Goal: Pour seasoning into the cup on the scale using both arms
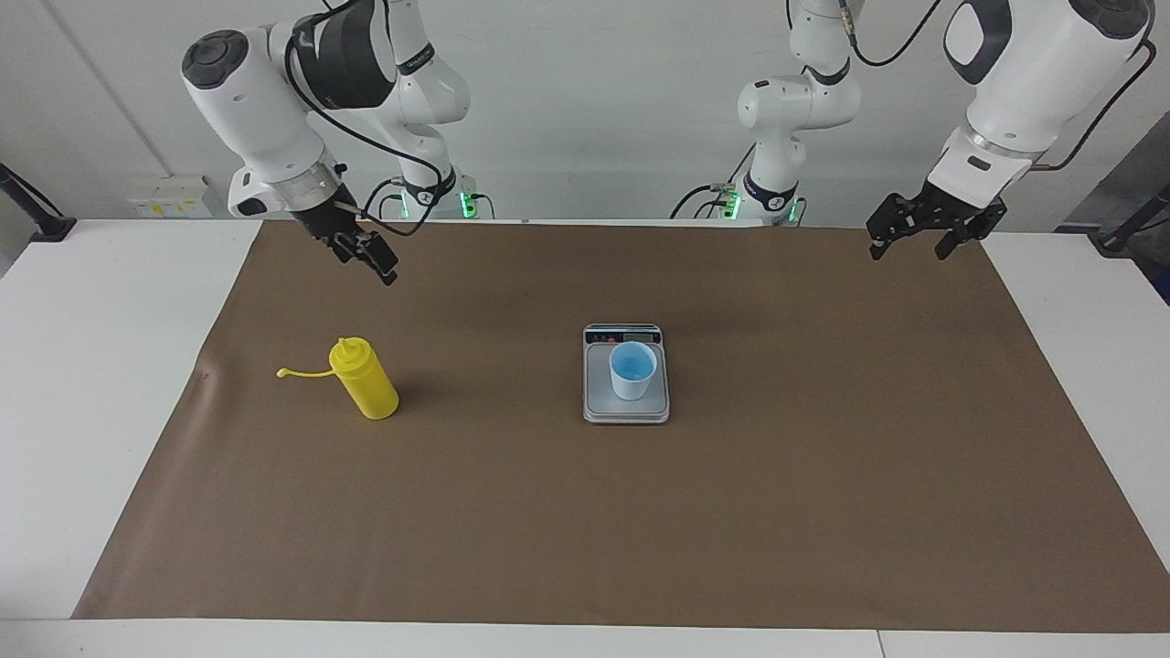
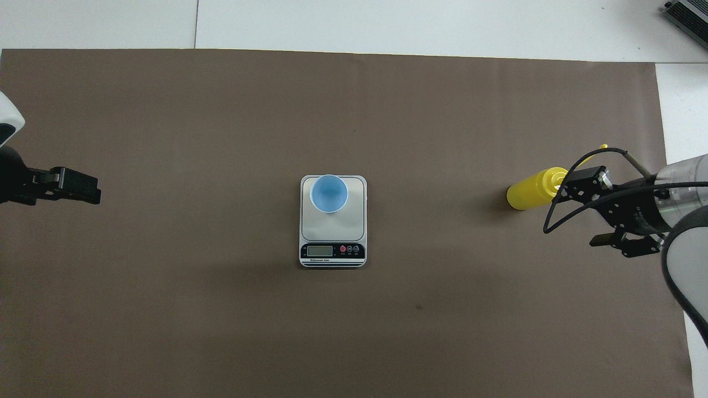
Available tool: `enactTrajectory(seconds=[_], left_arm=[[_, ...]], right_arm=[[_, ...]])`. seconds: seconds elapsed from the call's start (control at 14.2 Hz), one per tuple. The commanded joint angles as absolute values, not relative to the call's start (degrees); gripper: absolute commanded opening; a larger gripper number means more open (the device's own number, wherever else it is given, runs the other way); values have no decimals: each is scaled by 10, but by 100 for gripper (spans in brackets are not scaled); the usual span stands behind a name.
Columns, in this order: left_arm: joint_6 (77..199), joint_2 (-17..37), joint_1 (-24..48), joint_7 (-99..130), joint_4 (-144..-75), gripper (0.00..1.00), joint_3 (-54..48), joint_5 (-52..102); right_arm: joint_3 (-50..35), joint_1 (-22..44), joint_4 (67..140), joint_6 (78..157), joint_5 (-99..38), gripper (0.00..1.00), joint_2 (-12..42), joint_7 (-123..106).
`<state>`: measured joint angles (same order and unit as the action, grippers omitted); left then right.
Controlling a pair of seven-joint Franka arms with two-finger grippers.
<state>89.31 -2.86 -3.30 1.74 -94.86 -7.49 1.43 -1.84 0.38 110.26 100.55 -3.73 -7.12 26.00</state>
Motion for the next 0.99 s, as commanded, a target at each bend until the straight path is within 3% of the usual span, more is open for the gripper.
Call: enactTrajectory(seconds=[0.0, 0.21, 0.49, 0.92], left_arm=[[902, -46, -39, 13, -969, 100, -76, 21], [902, -46, -39, 13, -969, 100, -76, 21], [902, -47, -39, 13, -969, 100, -76, 21], [902, -47, -38, 13, -969, 100, -76, 21]], right_arm=[[-20, 6, 1037, 989, 5, 100, -44, 193], [-21, 7, 944, 929, 18, 100, -9, 149], [-37, 5, 878, 893, 24, 100, 15, 143], [-33, -4, 877, 872, 18, 100, 16, 25]])
